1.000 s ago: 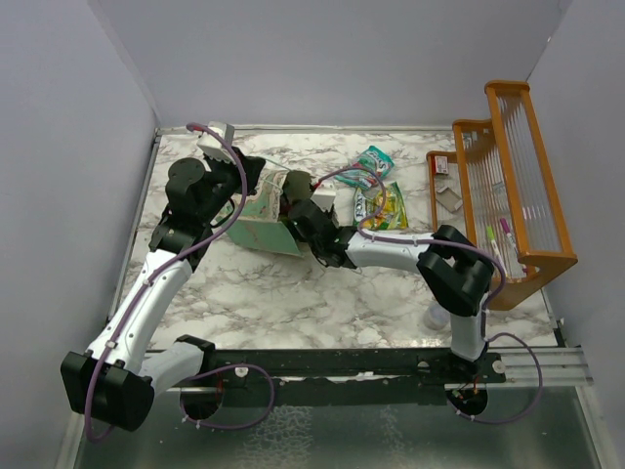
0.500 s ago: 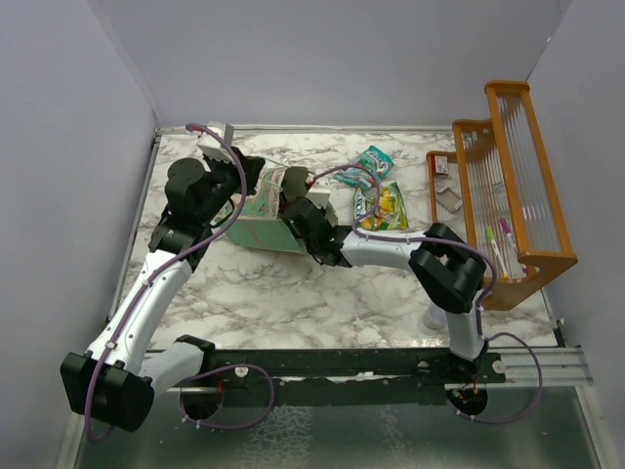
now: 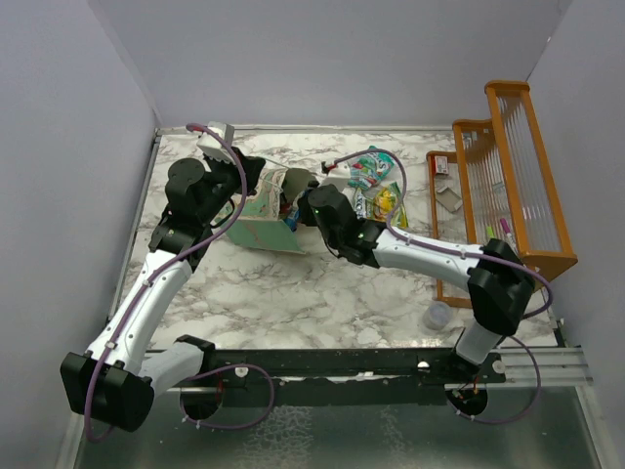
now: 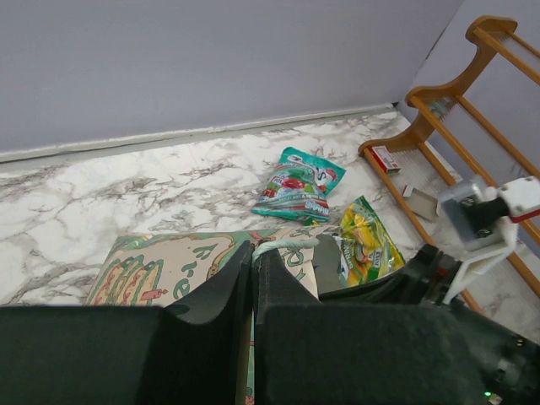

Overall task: Take the snacks out of the paper bag
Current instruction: Take out the snack from the paper bag, then adjust the paper bag at the center of the board.

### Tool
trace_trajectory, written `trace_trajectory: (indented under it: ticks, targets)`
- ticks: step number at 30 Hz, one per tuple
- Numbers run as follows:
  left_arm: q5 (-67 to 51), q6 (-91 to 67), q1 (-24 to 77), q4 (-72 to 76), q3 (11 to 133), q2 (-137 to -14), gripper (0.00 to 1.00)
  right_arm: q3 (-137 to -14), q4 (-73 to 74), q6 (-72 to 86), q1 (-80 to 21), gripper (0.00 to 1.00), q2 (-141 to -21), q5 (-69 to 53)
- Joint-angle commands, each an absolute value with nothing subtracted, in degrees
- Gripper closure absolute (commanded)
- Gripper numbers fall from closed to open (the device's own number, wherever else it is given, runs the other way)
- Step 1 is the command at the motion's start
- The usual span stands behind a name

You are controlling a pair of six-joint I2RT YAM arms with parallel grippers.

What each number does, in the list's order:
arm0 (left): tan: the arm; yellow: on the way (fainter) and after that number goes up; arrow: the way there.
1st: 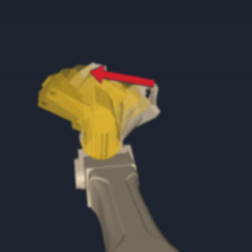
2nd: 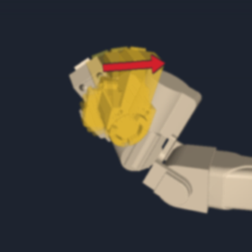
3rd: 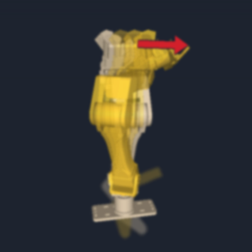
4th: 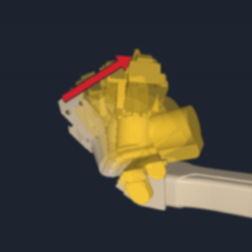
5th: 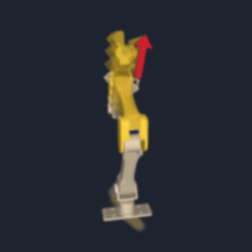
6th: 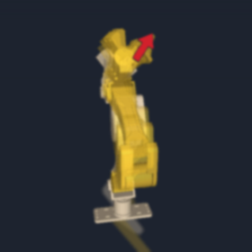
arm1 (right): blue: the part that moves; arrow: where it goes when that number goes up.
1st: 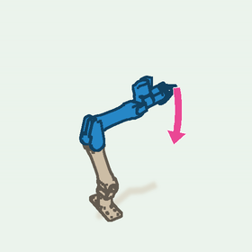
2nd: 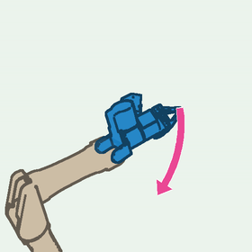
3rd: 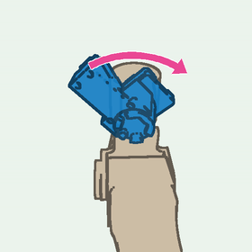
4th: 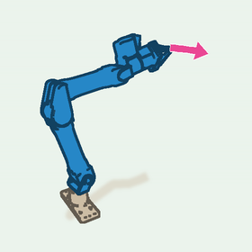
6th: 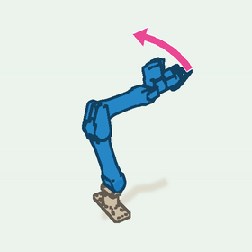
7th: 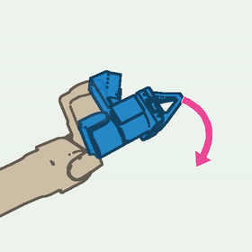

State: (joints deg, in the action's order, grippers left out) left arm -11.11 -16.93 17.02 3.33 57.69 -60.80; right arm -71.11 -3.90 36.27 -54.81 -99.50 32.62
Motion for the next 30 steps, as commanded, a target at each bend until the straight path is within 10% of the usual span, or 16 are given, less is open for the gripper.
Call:
trace_trajectory:
  ticks: [1,22,30]
  targets:
    - [-10.72,-16.08,17.35,3.80,58.13,-60.12,1.00,-67.85,-2.82,34.41,-55.19,0.80,-92.93,31.27]
    - [-10.63,-16.26,17.23,3.83,58.14,-60.48,1.00,-49.53,-8.99,12.42,-53.74,0.79,-68.85,53.85]
    - [-10.79,-16.16,17.23,3.97,58.01,-60.36,1.00,-45.79,2.15,27.54,-42.98,0.80,-74.94,45.57]
